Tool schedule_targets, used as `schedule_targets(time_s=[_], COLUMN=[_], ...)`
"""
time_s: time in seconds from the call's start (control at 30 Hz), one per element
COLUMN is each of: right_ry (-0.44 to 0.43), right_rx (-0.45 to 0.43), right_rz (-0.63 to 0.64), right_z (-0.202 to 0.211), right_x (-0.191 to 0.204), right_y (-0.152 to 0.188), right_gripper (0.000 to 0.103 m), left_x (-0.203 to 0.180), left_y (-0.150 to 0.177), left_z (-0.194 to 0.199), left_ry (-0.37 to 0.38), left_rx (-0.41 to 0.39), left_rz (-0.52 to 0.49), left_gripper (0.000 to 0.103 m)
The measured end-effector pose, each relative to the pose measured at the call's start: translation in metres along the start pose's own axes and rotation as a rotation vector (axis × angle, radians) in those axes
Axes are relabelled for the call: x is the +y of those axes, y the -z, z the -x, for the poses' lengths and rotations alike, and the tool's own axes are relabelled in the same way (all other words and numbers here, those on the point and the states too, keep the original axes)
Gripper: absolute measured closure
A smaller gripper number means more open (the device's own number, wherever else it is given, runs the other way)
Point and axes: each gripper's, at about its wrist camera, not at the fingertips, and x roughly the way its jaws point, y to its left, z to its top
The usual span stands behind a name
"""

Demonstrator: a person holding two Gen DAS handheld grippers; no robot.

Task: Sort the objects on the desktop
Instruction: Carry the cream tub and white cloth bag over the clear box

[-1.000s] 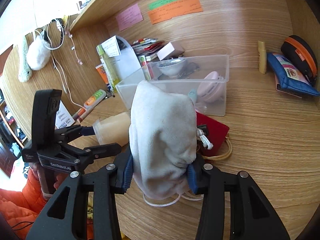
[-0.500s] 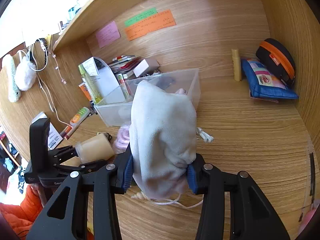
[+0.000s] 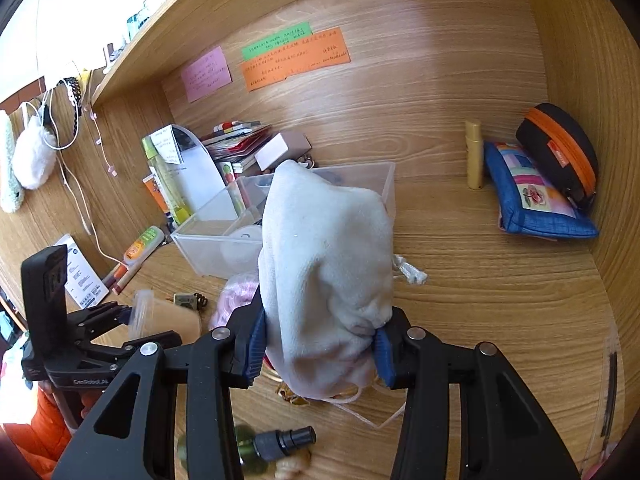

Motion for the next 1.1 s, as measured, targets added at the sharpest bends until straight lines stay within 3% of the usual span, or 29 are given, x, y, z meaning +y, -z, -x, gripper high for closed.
schedule_targets(time_s=[0.23,0.47,0.73,1.1], right_ry=[0.003,0.006,0.009,0.008], right_rx=[0.02,-0.023,-0.054,-0.075], right_rz=[0.014,0.042,0.079,0.132], right_z=[-0.015,-0.01,-0.013,-0.038], right_x=[0.006,0.015,0.024,0.044], right_y=[-0.007,-0.028,-0.06,-0.11], right_gripper=[0.063,0.063,0.063,0.063], left_x=[0.003,0.008,0.017,0.042], left_y=[-0.005,-0.022,-0.055,-0.113], left_z=[-0.003,0.004,0.018,0.011], left_ry=[0.009,0.018,-0.017,-0.04], left_rx=[-0.004,-0.042,-0.118,-0.144], left_rz=[0.011,0.018,-0.001,0.014], left_gripper=[0.033,0.033,0.033,0.033])
